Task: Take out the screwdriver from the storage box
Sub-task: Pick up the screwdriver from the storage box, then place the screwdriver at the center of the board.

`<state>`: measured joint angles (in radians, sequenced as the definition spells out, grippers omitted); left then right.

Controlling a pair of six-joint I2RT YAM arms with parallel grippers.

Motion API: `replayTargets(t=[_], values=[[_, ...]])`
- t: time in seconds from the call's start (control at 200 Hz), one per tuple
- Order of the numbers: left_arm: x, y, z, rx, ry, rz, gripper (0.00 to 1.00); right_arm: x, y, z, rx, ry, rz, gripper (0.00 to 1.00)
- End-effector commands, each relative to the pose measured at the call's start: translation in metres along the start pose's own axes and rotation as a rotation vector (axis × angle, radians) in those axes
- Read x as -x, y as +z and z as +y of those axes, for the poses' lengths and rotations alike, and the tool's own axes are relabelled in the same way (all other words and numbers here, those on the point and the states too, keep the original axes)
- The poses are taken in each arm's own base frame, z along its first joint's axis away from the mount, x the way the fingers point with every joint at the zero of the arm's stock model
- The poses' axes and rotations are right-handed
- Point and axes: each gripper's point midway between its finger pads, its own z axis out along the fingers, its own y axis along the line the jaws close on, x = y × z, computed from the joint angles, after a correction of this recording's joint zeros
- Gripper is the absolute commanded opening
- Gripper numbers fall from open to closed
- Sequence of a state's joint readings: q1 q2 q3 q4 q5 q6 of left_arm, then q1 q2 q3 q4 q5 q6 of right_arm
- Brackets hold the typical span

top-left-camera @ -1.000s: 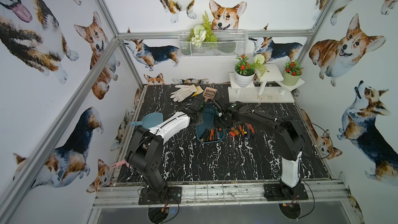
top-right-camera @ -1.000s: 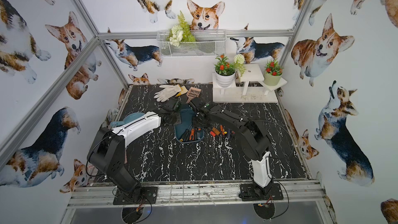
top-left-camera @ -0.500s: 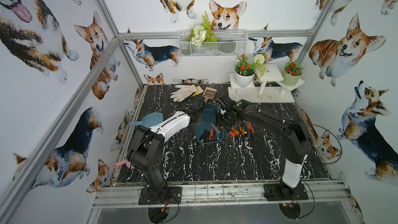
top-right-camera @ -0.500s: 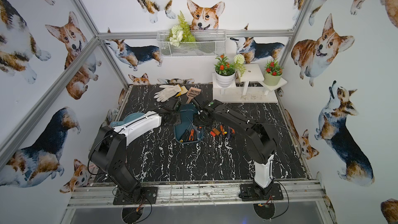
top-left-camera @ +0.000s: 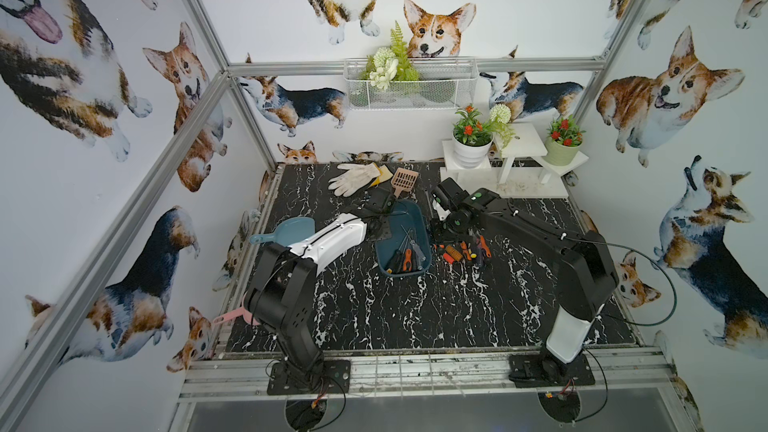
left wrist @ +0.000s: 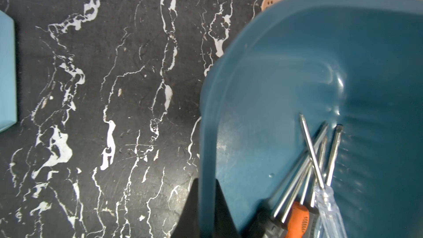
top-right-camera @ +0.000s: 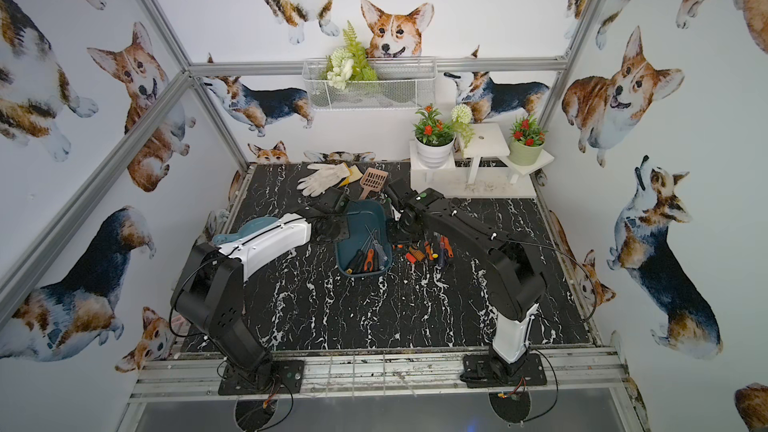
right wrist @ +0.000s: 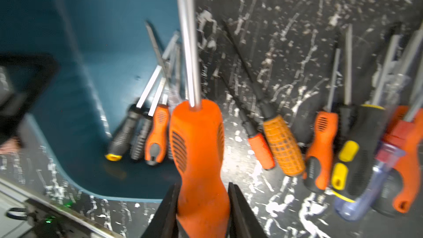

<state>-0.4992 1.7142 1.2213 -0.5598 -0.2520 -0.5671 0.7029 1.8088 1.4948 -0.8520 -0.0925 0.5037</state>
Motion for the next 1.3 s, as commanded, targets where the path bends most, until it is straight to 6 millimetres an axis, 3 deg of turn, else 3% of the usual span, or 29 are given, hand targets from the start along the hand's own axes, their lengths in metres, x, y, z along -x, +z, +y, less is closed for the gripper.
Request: replayTargets(t=[0.0, 0.15, 0.36, 0.39, 0.796, 1.296], values=[[0.007, -0.005, 0.005, 0.018, 0.011, -0.028, 0.00, -0.022, 0.010, -0.020, -0.089, -0.085, 0.104, 0.00], [0.006, -0.008, 0.013, 0.040, 0.016, -0.034, 0.00, -0.030, 0.020, -0.028, -0.121, -0.125, 0.152, 0.00], [0.000, -0.006, 0.028, 0.083, 0.012, -0.026, 0.00, -0.030, 0.030, -0.016, -0.072, -0.195, 0.184, 0.00], [0.005, -0.016, 0.029, 0.072, 0.002, -0.049, 0.00, -0.030, 0.031, -0.013, -0.062, -0.210, 0.190, 0.00], [-0.003, -0.026, 0.062, 0.129, -0.041, -0.052, 0.00, -0.042, 0.066, 0.011, -0.060, -0.358, 0.330, 0.00], [-0.003, -0.029, 0.069, 0.126, -0.062, -0.056, 0.00, -0.034, 0.089, -0.019, -0.119, -0.095, 0.378, 0.00]])
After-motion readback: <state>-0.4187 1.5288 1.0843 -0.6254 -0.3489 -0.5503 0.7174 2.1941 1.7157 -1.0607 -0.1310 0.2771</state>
